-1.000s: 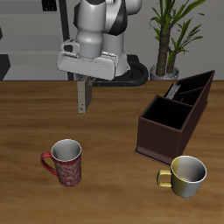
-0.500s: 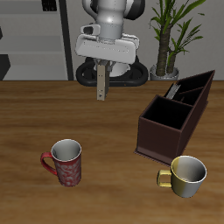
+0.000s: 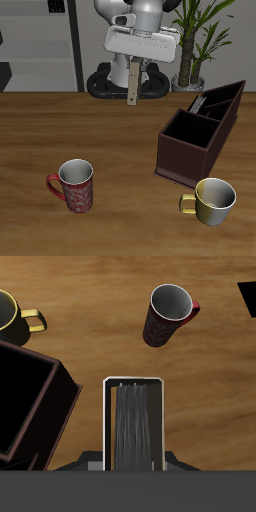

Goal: Place the black book into the left desk caddy's front compartment and place the yellow book into the left desk caddy's right compartment and place the red mug into the left desk caddy's left compartment

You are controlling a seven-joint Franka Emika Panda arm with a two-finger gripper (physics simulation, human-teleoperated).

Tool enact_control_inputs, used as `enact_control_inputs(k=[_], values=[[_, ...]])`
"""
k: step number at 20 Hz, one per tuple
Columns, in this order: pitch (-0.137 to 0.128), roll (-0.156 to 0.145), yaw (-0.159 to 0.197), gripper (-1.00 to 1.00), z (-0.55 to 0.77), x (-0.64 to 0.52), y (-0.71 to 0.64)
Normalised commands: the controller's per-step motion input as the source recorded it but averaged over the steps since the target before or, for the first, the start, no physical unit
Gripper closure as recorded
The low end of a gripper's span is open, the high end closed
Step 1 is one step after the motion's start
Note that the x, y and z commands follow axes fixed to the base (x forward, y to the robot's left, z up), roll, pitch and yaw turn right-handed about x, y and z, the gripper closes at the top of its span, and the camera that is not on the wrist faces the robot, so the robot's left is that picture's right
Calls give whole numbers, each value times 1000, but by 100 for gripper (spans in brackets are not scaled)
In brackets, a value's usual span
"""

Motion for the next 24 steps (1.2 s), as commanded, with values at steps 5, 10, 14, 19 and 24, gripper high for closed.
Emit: enact_control_inputs(k=[5, 10, 14, 19, 24], values=[[-7, -42, 3, 100, -22, 224, 383], [-1, 14, 23, 100, 54, 274, 475], [-8, 18, 3, 100, 72, 157, 232], [-3, 8, 6, 100, 72, 251, 226], [21, 9, -17, 100, -69, 300, 284]])
